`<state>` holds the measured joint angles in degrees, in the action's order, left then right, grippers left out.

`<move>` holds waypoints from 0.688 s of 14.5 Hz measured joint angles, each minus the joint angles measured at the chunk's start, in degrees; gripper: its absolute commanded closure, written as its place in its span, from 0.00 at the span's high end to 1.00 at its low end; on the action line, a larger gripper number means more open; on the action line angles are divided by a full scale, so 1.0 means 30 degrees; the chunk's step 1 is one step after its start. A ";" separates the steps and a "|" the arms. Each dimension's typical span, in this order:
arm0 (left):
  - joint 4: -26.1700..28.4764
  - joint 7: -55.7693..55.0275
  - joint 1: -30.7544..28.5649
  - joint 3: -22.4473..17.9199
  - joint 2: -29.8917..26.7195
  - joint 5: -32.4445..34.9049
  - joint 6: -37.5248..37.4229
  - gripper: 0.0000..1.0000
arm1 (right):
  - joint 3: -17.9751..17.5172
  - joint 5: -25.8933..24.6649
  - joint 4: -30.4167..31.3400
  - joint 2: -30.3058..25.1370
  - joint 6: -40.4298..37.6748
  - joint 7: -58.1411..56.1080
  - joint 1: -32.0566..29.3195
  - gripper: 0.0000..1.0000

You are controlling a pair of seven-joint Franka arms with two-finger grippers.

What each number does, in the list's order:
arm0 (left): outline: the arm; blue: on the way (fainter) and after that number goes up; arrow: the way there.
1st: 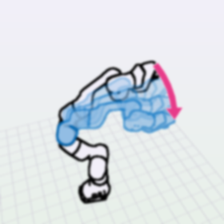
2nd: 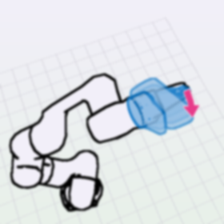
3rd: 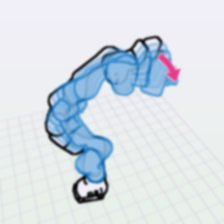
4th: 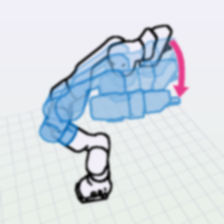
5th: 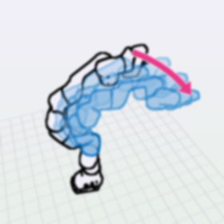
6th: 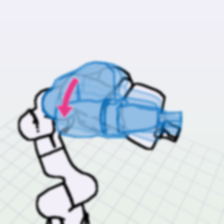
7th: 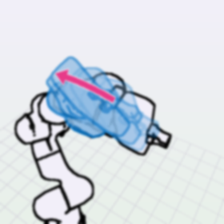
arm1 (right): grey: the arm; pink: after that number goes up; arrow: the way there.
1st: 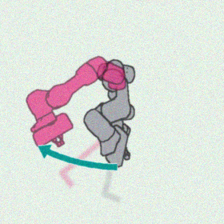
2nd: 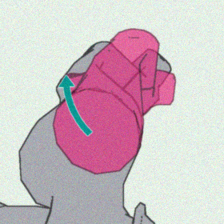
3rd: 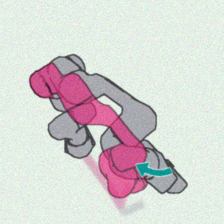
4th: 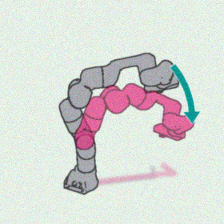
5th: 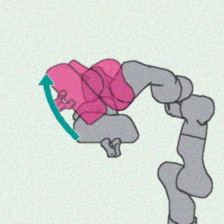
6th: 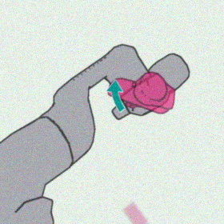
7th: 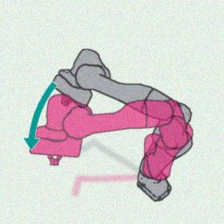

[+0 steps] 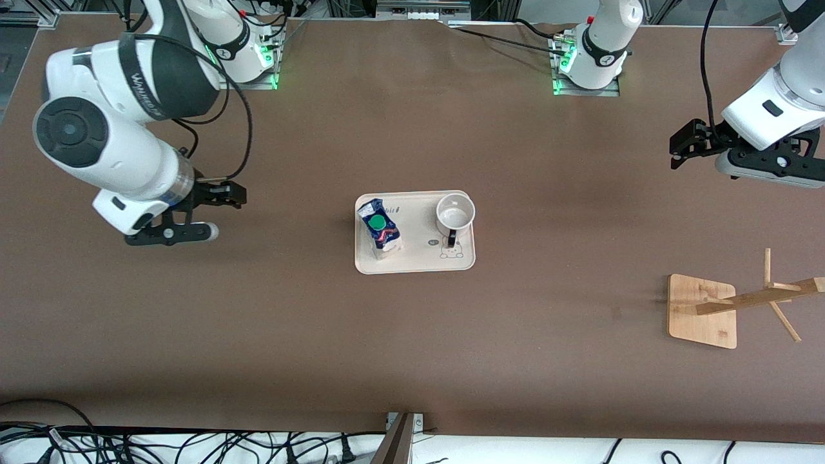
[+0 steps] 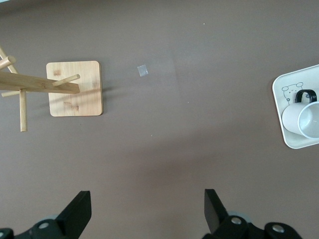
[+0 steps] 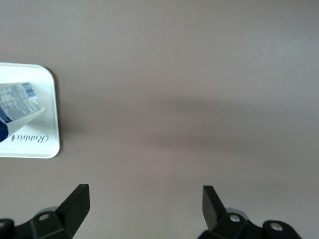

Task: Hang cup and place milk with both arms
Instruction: 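Move the right gripper toward the milk carton on the white tray, then lower the right gripper and close it on the blue milk carton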

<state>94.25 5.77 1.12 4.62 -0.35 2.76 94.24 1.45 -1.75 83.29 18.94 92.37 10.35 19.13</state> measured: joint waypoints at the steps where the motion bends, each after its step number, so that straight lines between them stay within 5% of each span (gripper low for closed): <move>1: 0.0000 0.0000 -0.0002 -0.0002 0.0000 0.0000 -0.0006 1.00 | -0.0009 0.0041 -0.0001 0.0161 0.0002 0.0000 0.0285 1.00; 10: 0.0000 0.0000 -0.0026 -0.0019 0.0008 0.0000 -0.0042 1.00 | -0.0626 0.2180 -0.0003 0.2211 0.1800 -0.2348 0.1147 1.00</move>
<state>94.25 5.77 1.04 4.56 -0.33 2.76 94.11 -0.43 4.79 83.28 25.57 97.77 3.30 22.57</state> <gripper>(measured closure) 0.000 0.000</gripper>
